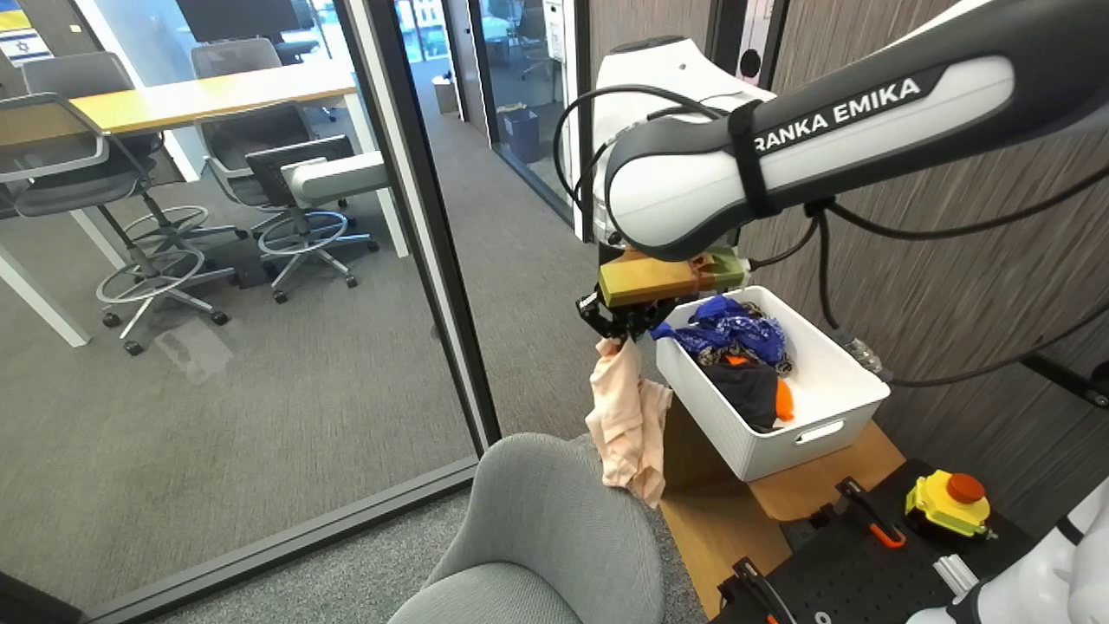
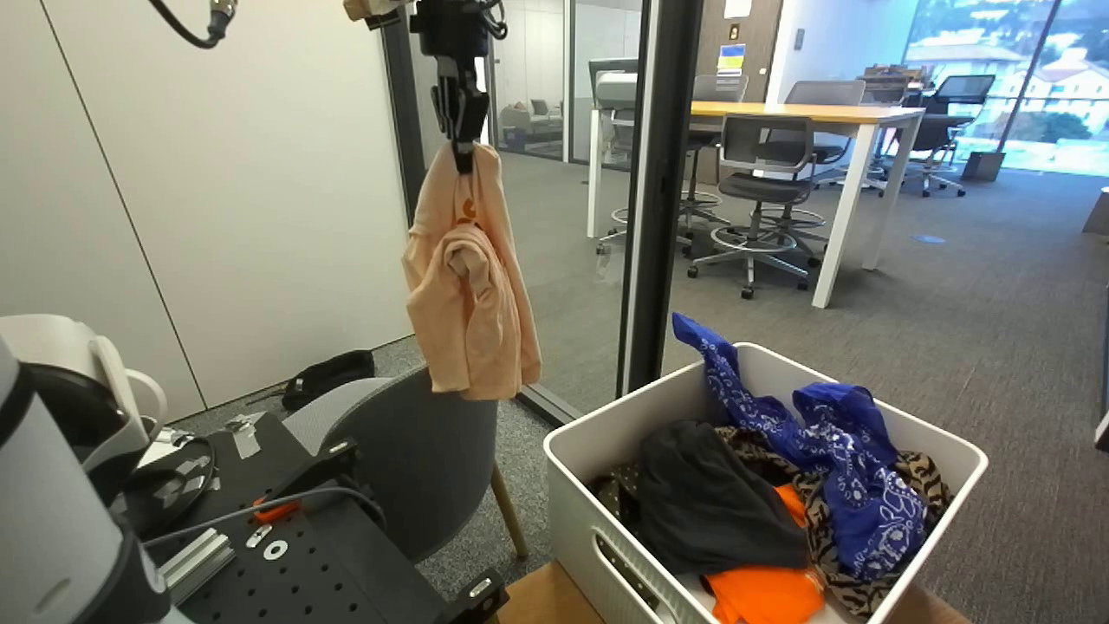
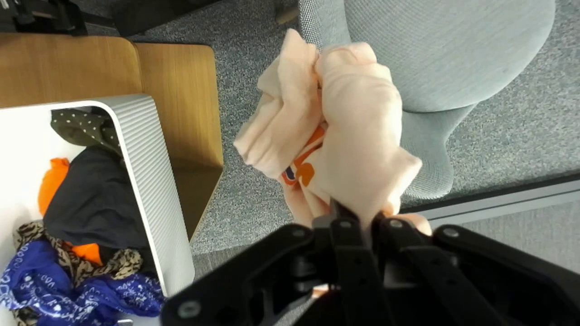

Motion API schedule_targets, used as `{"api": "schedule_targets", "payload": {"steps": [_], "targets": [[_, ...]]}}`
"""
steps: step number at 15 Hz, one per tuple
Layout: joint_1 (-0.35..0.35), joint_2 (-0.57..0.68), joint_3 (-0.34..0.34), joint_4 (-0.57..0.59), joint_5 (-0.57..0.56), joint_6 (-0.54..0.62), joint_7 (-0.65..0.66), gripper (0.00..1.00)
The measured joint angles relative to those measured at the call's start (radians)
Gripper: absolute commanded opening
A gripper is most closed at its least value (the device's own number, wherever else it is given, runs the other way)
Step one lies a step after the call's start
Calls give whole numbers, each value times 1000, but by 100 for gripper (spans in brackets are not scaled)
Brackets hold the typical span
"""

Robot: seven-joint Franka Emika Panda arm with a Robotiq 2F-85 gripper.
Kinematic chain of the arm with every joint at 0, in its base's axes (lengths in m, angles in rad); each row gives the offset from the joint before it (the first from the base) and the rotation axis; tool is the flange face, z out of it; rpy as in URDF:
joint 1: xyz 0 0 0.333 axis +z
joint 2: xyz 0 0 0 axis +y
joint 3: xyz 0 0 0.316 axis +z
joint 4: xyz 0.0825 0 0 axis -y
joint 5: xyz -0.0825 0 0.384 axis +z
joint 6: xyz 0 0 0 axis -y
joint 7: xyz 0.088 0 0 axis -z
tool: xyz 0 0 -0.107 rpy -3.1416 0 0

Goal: Remove the peach clothing and the black clothing from the box and place them on the backrest of the grey chair

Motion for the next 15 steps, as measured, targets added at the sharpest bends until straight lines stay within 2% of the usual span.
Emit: {"api": "schedule_targets", "payload": {"steps": [3,7,11,15], "targets": [[21,39,0,21,51,-41,0,2],[51,93,0,97,131,-152,5,2],[82,133,3,196,159,-256,33,2],[97,178,4,270,195,-310,60,2]]}}
